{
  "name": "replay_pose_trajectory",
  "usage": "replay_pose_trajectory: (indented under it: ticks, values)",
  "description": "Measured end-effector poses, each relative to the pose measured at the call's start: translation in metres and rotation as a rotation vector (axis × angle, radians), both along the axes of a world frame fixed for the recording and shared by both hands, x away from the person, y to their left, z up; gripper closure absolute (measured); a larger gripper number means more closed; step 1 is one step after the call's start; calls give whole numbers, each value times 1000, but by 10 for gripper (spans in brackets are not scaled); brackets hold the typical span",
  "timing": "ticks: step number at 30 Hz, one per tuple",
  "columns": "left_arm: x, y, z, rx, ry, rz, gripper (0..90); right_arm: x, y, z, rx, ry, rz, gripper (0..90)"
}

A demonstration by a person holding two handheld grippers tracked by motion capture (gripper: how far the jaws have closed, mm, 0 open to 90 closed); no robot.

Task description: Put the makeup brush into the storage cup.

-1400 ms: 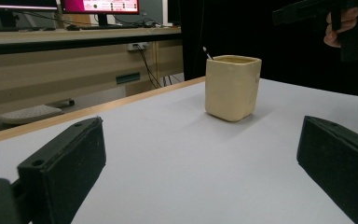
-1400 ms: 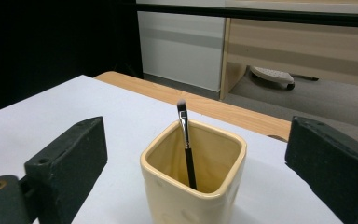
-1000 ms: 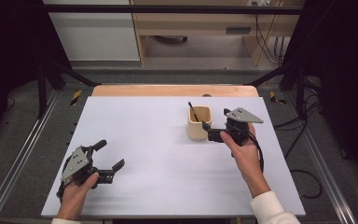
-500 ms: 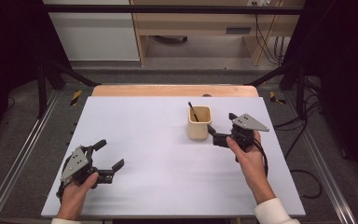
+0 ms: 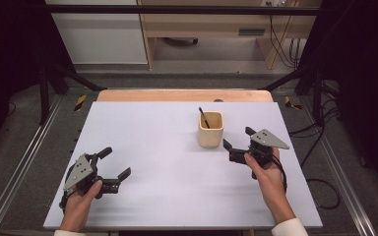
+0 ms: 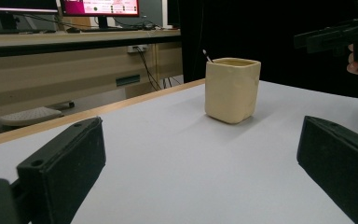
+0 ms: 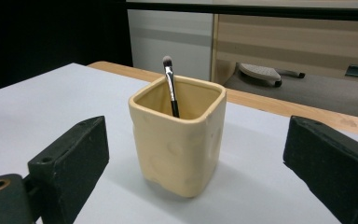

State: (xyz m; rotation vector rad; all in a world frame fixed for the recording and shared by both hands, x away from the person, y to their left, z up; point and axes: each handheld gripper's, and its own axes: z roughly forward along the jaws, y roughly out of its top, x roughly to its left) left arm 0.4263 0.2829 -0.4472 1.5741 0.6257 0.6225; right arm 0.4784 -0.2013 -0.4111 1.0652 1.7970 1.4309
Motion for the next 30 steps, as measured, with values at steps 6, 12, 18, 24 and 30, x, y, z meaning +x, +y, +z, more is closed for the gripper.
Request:
replay_pose_trajectory:
  ticks: [6, 12, 18, 24, 30]
  values:
    - [0, -1, 0, -2, -3, -2, 8, -6, -8, -9, -2, 9, -9, 68]
    - [0, -1, 0, -1, -2, -2, 8, -15, -15, -16, -1, 14, -14, 66]
    - [0, -1, 0, -2, -3, -2, 8, -21, -23, -22, 4, 19, -21, 51]
    - [0, -1, 0, 1, -2, -1, 8, -29, -33, -27, 14, 13, -30, 49]
    - [0, -1, -1, 3, 1, -1, 8, -36, -40, -33, 20, 8, -20, 39]
